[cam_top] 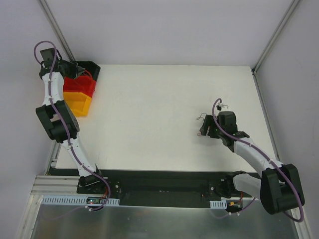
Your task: Untangle the cables
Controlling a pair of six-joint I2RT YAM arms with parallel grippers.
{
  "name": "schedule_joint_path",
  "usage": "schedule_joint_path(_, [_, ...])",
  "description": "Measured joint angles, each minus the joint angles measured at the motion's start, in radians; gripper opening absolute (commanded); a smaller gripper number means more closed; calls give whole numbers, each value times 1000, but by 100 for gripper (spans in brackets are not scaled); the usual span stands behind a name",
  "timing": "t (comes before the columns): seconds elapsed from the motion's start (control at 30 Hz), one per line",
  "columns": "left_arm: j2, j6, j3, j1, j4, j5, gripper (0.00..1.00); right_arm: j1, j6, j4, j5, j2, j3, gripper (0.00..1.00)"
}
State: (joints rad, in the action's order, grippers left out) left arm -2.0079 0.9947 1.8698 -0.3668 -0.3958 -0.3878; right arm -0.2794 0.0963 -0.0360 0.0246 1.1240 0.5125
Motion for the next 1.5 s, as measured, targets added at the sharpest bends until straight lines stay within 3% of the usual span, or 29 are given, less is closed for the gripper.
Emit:
schedule_joint_path(0.5, [-77, -203, 111, -34, 77, 138, 0, 0, -1, 41, -47, -8, -36, 75])
schedule_joint_path(0.9, [-120, -316, 27, -32, 200, 232, 0, 0, -1, 55, -42, -8, -36, 75])
schedule_joint_path(1.23, [-120, -394, -40, -32, 206, 342, 0, 0, 0, 56, -15, -33, -36, 75])
schedule_joint_path(1.5, [-120, -352, -47, -32, 225, 340, 0, 0, 0, 55, -11, -33, -36, 75])
